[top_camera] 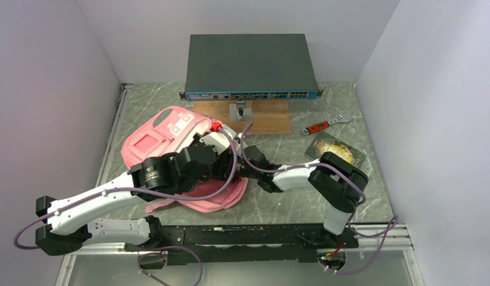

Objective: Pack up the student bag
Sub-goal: Place the book in the student bag.

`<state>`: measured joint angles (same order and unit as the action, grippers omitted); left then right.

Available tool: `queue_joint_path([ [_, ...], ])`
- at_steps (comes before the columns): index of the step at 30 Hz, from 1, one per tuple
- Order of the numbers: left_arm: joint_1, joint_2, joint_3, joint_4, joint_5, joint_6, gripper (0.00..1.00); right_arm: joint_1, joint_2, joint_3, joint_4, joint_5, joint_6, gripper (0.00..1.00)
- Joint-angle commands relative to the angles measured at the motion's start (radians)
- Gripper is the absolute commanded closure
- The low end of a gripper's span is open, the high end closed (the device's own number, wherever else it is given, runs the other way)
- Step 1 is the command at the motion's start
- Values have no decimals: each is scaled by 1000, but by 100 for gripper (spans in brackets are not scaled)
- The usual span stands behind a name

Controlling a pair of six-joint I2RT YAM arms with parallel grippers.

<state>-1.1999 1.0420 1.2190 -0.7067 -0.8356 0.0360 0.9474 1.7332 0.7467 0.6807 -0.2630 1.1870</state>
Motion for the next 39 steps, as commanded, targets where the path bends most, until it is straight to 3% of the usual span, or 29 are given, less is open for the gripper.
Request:
queue_joint_path([
  [1, -4, -42, 38, 104, -24, -20, 100, -7, 43, 51, 36, -23, -25, 45],
  [9, -4, -38, 47, 105, 21, -30, 100, -1, 162, 218, 30, -2, -73, 76],
  [14, -4, -30, 66, 108, 44, -30, 100, 26, 267, 377, -1, 73, -144, 79],
  [21, -4, -34, 50, 96, 33, -30, 100, 28, 260, 364, 18, 101, -168, 74],
  [28, -4, -65, -34, 101, 16, -90, 100, 5, -117, 87, -224, 105, -335, 62],
  [35, -4, -79, -138, 108, 62, -166, 100, -26, -646, -138, -658, 392, -497, 45],
  [37, -4, -71, -161, 105, 81, -192, 100, -102, -767, -166, -796, 439, -511, 41],
  [39, -4, -57, -184, 101, 108, -210, 100, -256, -877, -203, -873, 412, -519, 38],
])
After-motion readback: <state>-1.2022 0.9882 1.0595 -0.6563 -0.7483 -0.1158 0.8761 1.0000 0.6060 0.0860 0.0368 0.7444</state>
